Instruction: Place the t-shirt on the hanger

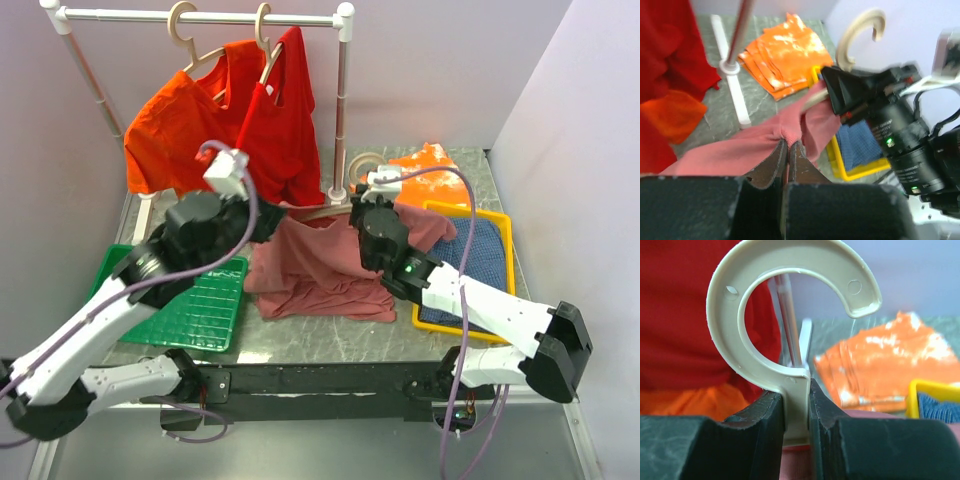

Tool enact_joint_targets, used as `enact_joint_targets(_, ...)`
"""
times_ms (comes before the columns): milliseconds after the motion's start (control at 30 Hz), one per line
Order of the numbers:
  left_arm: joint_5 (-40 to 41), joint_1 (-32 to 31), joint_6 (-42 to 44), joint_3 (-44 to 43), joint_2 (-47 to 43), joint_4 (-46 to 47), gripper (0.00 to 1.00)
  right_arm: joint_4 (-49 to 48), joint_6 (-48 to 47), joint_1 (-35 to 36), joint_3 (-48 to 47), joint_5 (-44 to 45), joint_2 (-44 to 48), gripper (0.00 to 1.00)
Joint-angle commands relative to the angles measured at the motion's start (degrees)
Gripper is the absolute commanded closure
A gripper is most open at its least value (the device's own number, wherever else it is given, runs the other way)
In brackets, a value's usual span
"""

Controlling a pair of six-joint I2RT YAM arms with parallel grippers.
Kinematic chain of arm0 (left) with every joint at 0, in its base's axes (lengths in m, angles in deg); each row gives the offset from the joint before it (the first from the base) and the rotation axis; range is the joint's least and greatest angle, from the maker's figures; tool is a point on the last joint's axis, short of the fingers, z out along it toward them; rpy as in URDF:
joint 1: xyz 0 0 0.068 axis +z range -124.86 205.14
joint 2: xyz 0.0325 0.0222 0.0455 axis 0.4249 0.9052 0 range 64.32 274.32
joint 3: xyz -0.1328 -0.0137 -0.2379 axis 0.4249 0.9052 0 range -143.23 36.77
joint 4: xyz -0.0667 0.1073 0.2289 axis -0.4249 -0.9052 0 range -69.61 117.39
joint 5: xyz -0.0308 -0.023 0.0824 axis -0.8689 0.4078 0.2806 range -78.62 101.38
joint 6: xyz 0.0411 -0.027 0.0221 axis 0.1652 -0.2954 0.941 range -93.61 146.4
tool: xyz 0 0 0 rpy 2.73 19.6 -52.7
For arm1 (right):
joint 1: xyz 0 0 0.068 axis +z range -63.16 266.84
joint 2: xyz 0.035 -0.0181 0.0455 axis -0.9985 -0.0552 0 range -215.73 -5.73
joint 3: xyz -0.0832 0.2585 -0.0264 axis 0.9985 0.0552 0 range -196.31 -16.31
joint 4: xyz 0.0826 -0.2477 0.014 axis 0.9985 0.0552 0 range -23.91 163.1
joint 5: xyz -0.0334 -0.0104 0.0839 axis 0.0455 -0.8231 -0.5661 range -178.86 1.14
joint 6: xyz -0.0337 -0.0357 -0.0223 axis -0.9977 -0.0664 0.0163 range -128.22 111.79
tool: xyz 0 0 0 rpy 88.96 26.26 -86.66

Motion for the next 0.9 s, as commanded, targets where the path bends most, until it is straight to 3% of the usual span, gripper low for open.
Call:
enact_joint_targets(0,-8.26,0.2,6.49,-6.65,5.88,-0.29,0.99,-4.21,-4.72,0.37,-6.93,2.7,-0.1,1.0)
enact_joint_targets(233,-9.58,-0.41,5.88,-11.84,13.01,-1.0,0.99,-4.47,-6.12,3.36,-8.6,1.28,2.98,1.0)
enact_joint_targets(367,-7.92,-2.0,4.91,-14.91,13.97,0.5,0.99,-5.0,-6.66,3.53,-8.17,1.29,1.14,1.0)
enact_joint_targets(400,-7.65,-2.09,4.65,-15.44,14.15,0.85,0.95,-4.56,-5.61,3.97,-7.9,0.41,1.05,1.0)
enact_joint_targets(500,-4.6,-2.09,6.57,-18.6,14.33,-1.07,0.94,-9.98,-7.35,6.43,-3.6,-4.6,4.02,1.0)
enact_joint_targets(667,-2.64,-1.91,8.68,-22.47,12.92,-2.22,0.9,-6.49,-8.06,6.96,-6.49,-6.27,9.12,1.0)
enact_joint_targets(867,-4.4,-1.65,11.67,-23.53,11.08,-1.88,0.99,-3.77,-11.39,6.52,-11.41,-6.46,14.4,1.0)
